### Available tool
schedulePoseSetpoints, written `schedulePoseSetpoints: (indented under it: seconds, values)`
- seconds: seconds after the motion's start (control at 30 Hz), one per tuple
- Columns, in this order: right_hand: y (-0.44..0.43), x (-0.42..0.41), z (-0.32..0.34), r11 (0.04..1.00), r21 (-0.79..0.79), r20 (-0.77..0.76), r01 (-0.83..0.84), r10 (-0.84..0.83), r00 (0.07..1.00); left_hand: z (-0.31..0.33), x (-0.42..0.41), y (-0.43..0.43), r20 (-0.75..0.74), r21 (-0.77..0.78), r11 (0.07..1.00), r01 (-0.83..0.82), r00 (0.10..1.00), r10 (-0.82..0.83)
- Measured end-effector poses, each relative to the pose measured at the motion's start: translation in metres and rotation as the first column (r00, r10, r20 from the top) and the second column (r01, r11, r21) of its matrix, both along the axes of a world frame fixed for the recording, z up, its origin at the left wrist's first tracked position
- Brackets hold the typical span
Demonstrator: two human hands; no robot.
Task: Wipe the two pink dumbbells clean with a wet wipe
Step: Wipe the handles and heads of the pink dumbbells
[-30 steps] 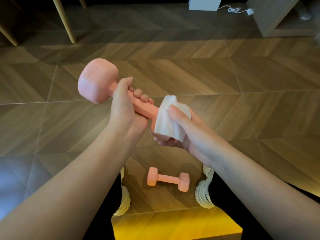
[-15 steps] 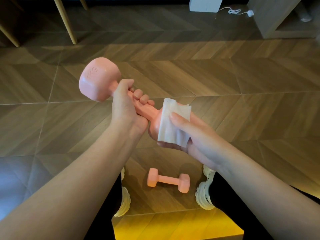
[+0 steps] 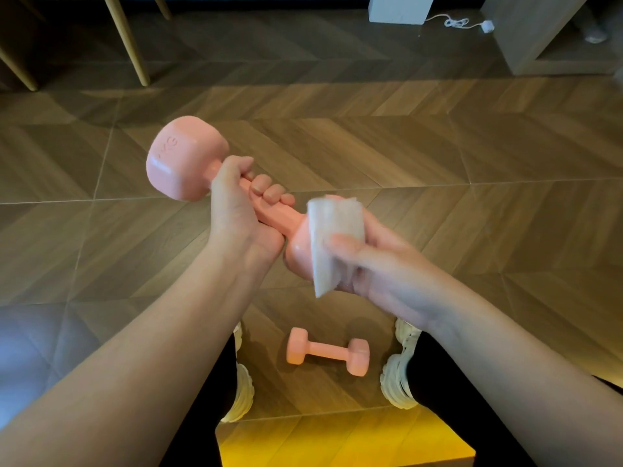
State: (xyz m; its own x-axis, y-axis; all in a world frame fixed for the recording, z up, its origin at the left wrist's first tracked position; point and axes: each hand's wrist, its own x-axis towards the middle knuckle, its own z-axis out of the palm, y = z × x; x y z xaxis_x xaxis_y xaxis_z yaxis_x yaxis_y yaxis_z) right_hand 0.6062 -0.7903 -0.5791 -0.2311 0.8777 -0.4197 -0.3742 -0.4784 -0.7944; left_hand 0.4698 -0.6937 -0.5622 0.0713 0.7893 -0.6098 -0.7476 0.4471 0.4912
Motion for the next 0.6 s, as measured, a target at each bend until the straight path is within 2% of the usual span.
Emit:
schedulePoseSetpoints:
  seconds: [0.13, 0.23, 0.3, 0.37, 0.5, 0.57, 0.6]
  values:
    - [-0.002, -0.010, -0.001, 0.997, 0.038, 0.221, 0.073, -0.080, 0.972, -0.002, 0.002, -0.003, -0.003, -0.003, 1.000, 0.005, 1.000, -0.005]
    - [0.000, -0.013, -0.001, 0.989, 0.028, 0.265, 0.143, -0.146, 0.953, -0.001, 0.006, -0.005, 0.015, 0.018, 0.999, 0.027, 1.000, -0.027]
    - [0.001, -0.013, 0.001, 0.987, 0.002, 0.217, 0.160, -0.157, 0.964, 0.000, 0.006, -0.005, 0.020, 0.037, 0.999, 0.034, 0.999, -0.034]
    - [0.002, -0.008, 0.003, 0.986, -0.076, 0.091, 0.148, -0.141, 0.986, 0.001, 0.005, -0.003, 0.034, 0.063, 0.998, 0.029, 0.999, -0.031]
    - [0.000, 0.000, 0.007, 0.980, -0.194, -0.113, -0.039, 0.017, 0.993, 0.001, 0.003, -0.005, 0.025, 0.077, 0.997, 0.015, 1.000, -0.017]
    - [-0.002, -0.001, 0.006, 0.982, -0.189, -0.124, -0.022, -0.002, 0.992, -0.001, 0.004, -0.007, -0.018, 0.046, 0.999, -0.005, 1.000, 0.006]
    - [-0.002, -0.002, 0.005, 0.986, -0.168, -0.072, 0.001, -0.013, 0.997, -0.001, 0.005, -0.008, -0.028, 0.026, 1.000, -0.014, 1.000, 0.015]
